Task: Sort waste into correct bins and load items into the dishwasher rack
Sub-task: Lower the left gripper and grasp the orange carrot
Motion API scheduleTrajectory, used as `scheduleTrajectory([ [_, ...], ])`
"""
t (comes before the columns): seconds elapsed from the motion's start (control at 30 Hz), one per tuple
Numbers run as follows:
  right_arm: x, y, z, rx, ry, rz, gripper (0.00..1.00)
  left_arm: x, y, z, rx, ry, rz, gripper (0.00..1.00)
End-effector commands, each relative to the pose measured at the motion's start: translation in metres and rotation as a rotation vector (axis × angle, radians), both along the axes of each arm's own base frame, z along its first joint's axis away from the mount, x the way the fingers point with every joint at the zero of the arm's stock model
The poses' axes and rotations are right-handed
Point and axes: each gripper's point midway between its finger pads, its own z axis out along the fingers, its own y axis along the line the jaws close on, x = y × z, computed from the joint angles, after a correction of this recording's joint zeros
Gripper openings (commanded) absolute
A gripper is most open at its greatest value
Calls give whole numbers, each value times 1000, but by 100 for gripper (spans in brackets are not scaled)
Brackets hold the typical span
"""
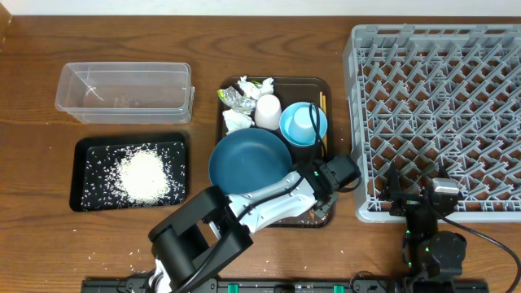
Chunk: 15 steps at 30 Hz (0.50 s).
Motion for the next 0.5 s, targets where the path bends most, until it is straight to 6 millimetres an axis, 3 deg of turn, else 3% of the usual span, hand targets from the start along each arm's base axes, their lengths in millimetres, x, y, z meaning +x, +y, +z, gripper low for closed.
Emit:
scheduleTrajectory([
  [0.0, 0, -5, -2, -3, 8, -24, 99, -4, 6, -11, 21, 17, 36, 48],
  [0.33, 0, -5, -2, -3, 8, -24, 99, 7, -10, -6, -51, -25, 57, 48],
  [0.4, 0, -5, -2, -3, 8, -24, 99, 7, -10, -6, -50, -24, 60, 47],
  [0.47, 0, -5, -2, -3, 8, -24, 99, 7, -8, -6, -45, -26, 61, 39],
])
